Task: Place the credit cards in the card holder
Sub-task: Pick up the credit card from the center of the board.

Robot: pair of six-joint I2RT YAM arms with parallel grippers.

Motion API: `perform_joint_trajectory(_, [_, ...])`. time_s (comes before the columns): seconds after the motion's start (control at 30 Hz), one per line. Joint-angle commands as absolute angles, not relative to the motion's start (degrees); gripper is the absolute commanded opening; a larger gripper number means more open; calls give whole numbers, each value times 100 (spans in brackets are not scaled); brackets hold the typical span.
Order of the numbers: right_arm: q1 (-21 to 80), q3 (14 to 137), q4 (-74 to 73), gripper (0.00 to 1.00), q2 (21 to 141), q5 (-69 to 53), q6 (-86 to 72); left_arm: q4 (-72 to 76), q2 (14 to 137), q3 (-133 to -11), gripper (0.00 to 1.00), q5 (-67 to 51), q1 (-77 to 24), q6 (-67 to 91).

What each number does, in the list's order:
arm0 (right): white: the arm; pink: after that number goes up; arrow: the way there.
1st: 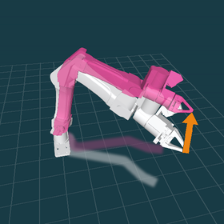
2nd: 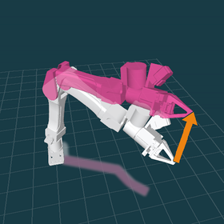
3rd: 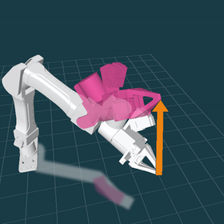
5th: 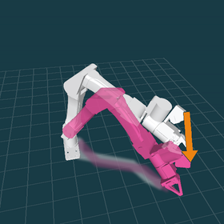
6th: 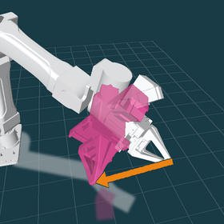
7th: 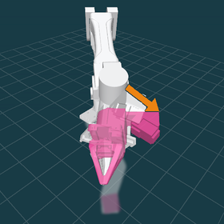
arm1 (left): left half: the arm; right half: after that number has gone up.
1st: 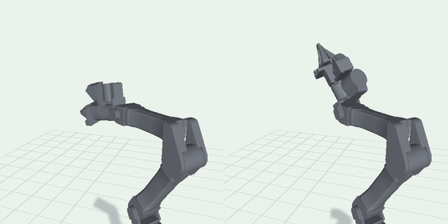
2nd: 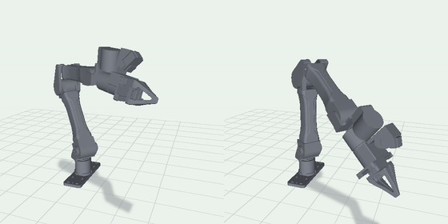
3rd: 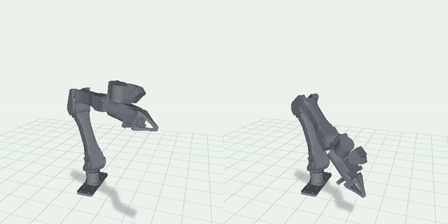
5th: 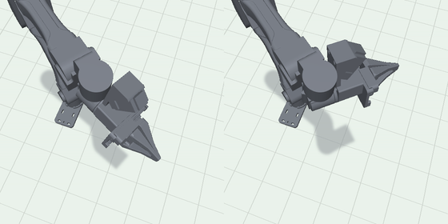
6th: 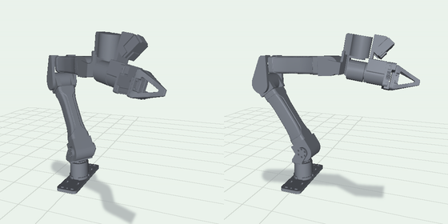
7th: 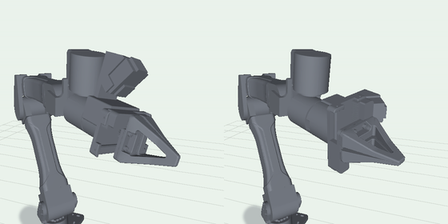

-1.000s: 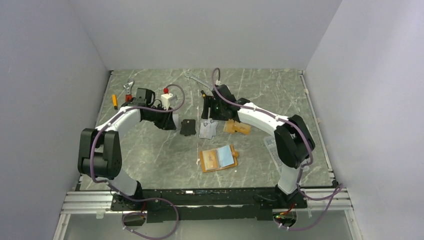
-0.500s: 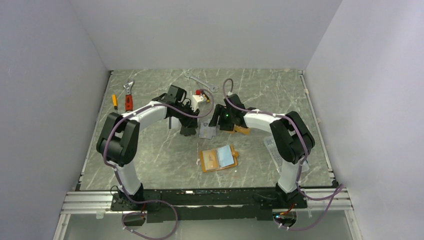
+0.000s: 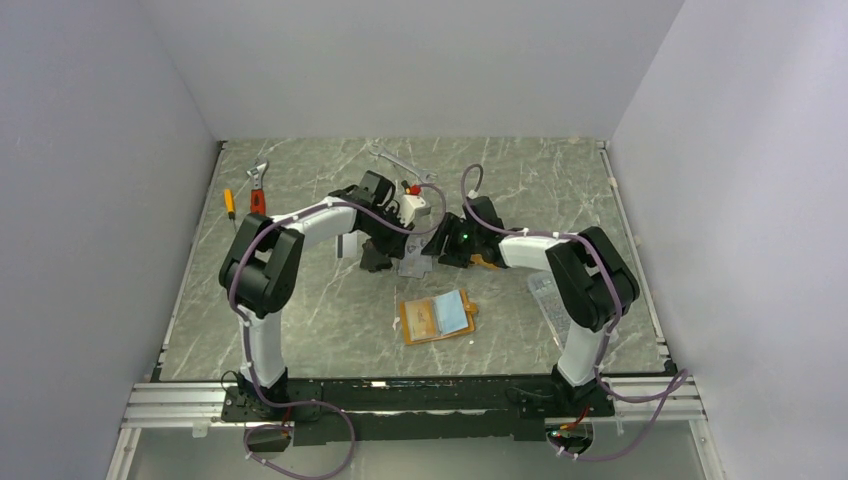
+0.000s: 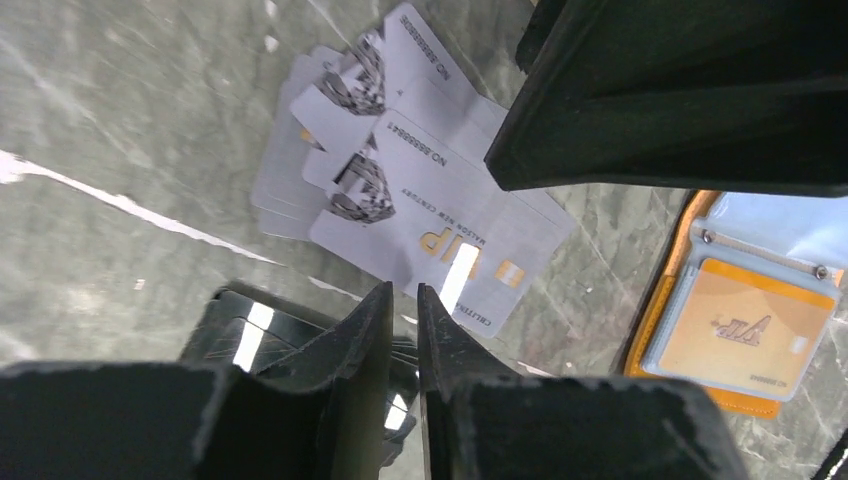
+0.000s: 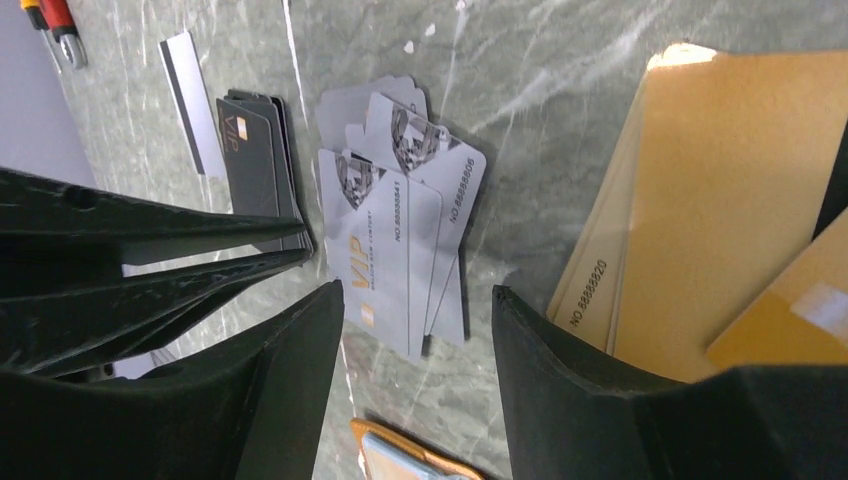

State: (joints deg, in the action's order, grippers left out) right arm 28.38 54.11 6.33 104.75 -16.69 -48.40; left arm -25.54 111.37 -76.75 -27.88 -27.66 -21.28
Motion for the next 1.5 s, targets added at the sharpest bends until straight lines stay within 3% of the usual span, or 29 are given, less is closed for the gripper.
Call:
perform_joint_trajectory(0.0, [2778,5220,1153,58,10111,-1977,-5065,-2854,11241,-7875,20,-2811,-2811,-1899])
perform_joint_trajectory(0.27, [2779,4937,2089,50,10165,-2539,-5418,-2776,11198,-7657,17,-2817,-2823,-1819])
perform_joint_trajectory(1.1, [2763,4921,2583,50,10861,-2858,-5580,-2898,11581,-7932,10,-2613,-2895,-1714])
perform_joint_trajectory(1.33, [2796,4903,2841,29,10939,-3107,-5654,-2876,11557,-7912,9,-2613,-2898,-1731])
perform_joint_trajectory(1.47, [2831,4977,2868,23,11068,-3243,-5698,-2852,11540,-7907,9,-2618,-2900,-1740])
